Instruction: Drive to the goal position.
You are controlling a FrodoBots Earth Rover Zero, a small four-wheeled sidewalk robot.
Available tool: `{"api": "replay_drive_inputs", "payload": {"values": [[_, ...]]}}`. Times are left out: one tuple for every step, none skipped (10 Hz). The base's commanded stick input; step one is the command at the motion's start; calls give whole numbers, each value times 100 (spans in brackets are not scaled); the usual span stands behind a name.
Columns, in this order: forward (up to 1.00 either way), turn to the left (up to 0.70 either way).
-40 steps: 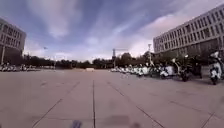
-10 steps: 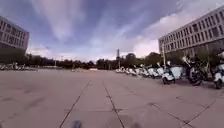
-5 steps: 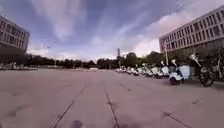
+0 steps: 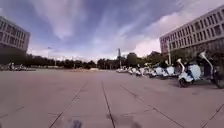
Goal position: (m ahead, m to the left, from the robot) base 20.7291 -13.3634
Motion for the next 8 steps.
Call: {"api": "replay_drive_inputs", "payload": {"values": [[100,0],[100,0],[100,0],[100,0],[100,0],[100,0],[100,0],[100,0]]}}
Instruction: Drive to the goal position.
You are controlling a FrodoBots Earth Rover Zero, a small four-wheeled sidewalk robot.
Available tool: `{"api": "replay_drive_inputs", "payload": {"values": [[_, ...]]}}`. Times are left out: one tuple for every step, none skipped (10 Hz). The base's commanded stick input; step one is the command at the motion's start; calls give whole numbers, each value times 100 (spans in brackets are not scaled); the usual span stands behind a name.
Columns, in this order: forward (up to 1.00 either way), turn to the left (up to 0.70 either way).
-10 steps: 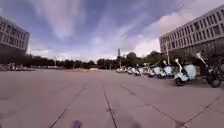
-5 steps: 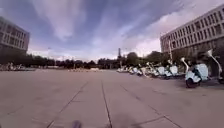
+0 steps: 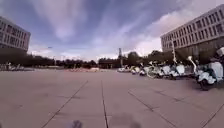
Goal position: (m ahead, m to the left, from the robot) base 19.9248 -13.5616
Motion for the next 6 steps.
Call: {"api": "replay_drive_inputs", "payload": {"values": [[100,0],[100,0],[100,0],[100,0],[100,0],[100,0]]}}
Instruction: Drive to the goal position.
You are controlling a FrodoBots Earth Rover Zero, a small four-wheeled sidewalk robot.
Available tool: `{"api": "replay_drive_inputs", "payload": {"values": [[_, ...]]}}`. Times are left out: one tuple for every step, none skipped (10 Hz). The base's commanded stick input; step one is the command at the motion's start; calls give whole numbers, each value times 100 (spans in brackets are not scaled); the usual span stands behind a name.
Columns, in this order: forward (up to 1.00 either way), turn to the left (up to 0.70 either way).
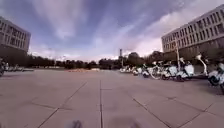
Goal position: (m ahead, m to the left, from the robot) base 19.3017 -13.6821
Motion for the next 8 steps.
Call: {"api": "replay_drive_inputs", "payload": {"values": [[100,0],[100,0],[100,0],[100,0],[100,0],[100,0],[100,0],[100,0]]}}
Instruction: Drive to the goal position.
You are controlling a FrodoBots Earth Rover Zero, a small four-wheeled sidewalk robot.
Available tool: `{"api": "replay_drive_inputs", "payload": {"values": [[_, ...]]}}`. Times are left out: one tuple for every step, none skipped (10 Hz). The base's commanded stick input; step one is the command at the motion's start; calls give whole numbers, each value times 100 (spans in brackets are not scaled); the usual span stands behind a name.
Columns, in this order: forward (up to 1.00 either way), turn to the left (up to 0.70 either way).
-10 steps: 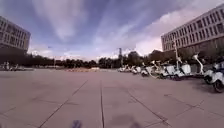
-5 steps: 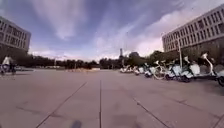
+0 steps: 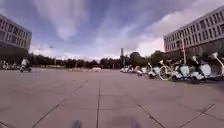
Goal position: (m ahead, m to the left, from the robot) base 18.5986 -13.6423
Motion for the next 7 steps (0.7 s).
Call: {"api": "replay_drive_inputs", "payload": {"values": [[100,0],[100,0],[100,0],[100,0],[100,0],[100,0],[100,0]]}}
